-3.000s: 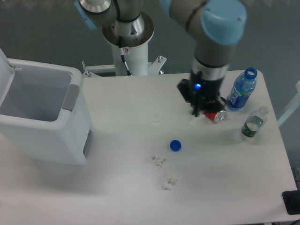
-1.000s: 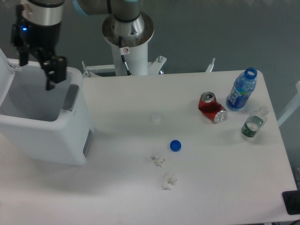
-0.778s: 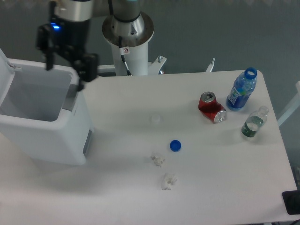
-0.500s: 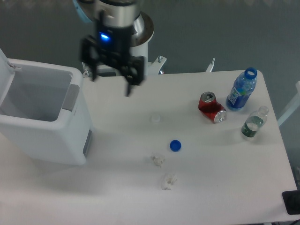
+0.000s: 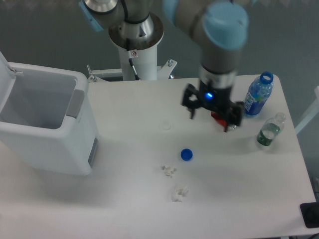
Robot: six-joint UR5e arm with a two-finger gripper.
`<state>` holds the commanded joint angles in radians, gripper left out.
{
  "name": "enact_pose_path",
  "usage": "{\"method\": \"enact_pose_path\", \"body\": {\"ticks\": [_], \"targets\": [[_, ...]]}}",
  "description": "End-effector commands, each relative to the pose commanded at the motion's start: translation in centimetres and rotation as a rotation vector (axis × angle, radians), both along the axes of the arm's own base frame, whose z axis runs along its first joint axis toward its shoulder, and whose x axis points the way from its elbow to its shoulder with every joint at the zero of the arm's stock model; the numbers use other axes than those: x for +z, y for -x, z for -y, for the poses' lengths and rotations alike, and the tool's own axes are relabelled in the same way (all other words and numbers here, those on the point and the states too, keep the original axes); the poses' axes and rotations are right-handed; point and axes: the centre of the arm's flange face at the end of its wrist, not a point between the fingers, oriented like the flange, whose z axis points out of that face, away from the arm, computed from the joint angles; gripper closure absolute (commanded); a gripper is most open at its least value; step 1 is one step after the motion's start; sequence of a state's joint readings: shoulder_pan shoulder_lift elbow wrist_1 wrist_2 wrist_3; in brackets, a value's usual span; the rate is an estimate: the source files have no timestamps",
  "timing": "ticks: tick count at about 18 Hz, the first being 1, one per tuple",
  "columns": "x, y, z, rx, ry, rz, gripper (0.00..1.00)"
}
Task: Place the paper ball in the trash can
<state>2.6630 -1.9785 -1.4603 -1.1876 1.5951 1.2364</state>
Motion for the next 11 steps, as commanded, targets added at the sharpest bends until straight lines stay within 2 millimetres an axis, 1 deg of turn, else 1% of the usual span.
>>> {"method": "enact_pose_path", "body": {"ticks": [1, 2, 5, 8, 11], "targets": [[-1.7, 0.7, -0.2, 0.001, 0.029, -0.005, 0.0], [-2.8, 1.2, -0.2, 0.002, 0.048, -0.008, 0.0], [-4.7, 1.9, -0.6, 0.002, 0.056, 0.002, 0.0], [-6.2, 2.4, -1.2, -0.003, 0.063, 0.015, 0.0], [-6.3, 2.4, -1.3, -0.003, 0.062, 0.016, 0.0]]}}
